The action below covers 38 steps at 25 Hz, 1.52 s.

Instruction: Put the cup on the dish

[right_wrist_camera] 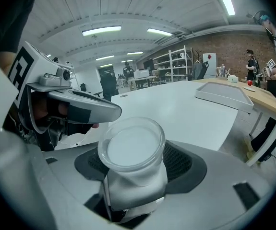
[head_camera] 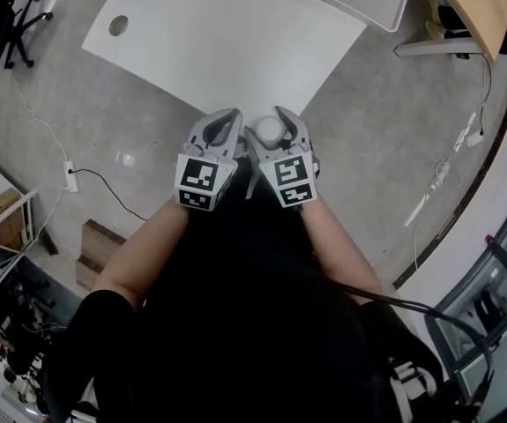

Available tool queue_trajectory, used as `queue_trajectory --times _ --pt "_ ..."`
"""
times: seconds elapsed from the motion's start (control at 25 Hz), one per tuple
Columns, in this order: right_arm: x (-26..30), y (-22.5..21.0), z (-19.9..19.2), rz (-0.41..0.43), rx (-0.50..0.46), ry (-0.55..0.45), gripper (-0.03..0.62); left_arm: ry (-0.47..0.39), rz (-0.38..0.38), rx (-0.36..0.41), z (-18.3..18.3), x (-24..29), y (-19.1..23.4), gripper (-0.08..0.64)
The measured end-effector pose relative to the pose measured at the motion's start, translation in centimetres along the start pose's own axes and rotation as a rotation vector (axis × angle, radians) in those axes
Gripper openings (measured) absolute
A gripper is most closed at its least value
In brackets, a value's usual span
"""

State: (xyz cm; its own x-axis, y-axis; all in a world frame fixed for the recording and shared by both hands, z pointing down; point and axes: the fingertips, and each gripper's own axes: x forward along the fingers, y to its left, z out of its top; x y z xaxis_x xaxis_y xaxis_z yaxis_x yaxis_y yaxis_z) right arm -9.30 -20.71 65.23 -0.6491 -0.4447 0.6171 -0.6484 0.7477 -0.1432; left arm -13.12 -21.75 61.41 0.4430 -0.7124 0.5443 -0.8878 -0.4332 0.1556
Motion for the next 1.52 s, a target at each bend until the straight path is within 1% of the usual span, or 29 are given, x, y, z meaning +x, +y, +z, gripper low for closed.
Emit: queue_trajectory --times 0.2,0.44,0.6,0.84,1.04,1.24,1.4,1.52 --pt "0.5 -0.1 0.5 -0.02 -0.013 -0.021 0.265 0.004 -0.005 0.001 -0.3 0.3 -0.1 0.0" --pt "0.6 -0.3 0.7 -0.049 -0.05 -0.022 0.265 0.005 -0.011 0.002 -0.3 0.1 -0.1 0.0" --pt "0.5 -0.4 0.8 -0.075 -0.036 -0.027 0.265 -0.007 -0.015 0.005 0.1 -0.3 0.1 0.0" --pt "-1.3 -0.2 3.2 -0.111 -0.023 -0.097 0.264 -0.037 -0.035 0.019 1.8 -1.2 0.3 0.0" --pt "-4.4 -0.4 5.3 -0.167 -0.023 -0.138 0.264 -0.088 -0.063 0.035 4.6 -2.6 -1.1 0.0" --pt "-7.9 -1.1 8.4 -0.227 -0.032 -0.201 0.264 -0.158 -0.097 0.079 8.4 -3.6 -2.8 0.0" --pt "-10.9 -0.7 10.8 -0.252 -0.03 -0.253 0.264 -0.203 -0.122 0.093 10.7 -4.9 -4.2 0.0" --pt "-12.9 -0.7 12.4 -0.274 -0.025 -0.28 0.264 -0.244 -0.127 0.11 12.6 -5.7 -4.6 0.0"
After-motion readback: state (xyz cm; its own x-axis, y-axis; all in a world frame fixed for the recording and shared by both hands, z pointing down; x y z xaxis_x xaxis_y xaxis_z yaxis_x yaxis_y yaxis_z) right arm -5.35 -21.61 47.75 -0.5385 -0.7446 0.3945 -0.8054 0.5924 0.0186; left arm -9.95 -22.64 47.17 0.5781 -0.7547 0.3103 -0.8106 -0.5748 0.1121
